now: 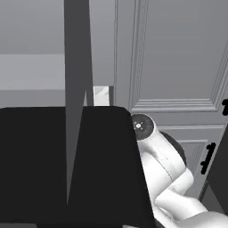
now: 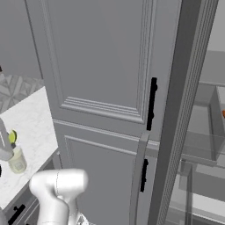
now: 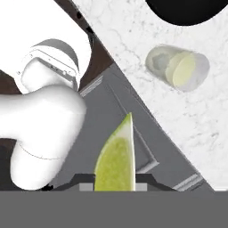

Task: Grab a lemon wedge from the fridge and one ice cube from the ice bowl, and put them in the glass of lemonade.

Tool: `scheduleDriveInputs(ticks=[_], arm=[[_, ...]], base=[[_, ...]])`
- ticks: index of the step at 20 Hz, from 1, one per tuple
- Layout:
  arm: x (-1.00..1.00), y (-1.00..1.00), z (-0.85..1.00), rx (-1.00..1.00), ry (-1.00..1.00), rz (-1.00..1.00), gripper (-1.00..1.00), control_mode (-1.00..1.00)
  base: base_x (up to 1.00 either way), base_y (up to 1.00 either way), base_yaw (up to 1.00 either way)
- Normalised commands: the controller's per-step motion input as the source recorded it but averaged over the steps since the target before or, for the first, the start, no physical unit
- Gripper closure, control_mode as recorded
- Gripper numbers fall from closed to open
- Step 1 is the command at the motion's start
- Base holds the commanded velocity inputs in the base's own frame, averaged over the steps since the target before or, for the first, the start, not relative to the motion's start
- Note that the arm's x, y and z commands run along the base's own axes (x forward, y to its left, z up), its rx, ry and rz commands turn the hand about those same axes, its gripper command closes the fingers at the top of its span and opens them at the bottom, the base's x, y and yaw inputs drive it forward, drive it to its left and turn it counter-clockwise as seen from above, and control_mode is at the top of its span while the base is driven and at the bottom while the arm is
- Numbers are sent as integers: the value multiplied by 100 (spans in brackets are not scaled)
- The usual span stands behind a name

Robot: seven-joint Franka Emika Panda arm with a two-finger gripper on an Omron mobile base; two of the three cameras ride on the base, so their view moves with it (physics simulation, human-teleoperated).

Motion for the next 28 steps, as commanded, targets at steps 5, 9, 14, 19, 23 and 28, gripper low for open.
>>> scheduleDriveInputs(ticks=[5,9,14,19,23,28], arm=[[25,73,-31,-37,0,12,100,-100],[13,8,-1,-5,0,0,100,-100],[22,12,0,-3,0,0,100,-100],[32,33,-18,-18,0,6,100,-100],[31,38,-43,-28,0,5,100,-100],[26,28,-36,-15,0,2,100,-100]], base=[[0,0,0],[0,0,0],[0,0,0],[0,0,0],[0,0,0],[0,0,0]])
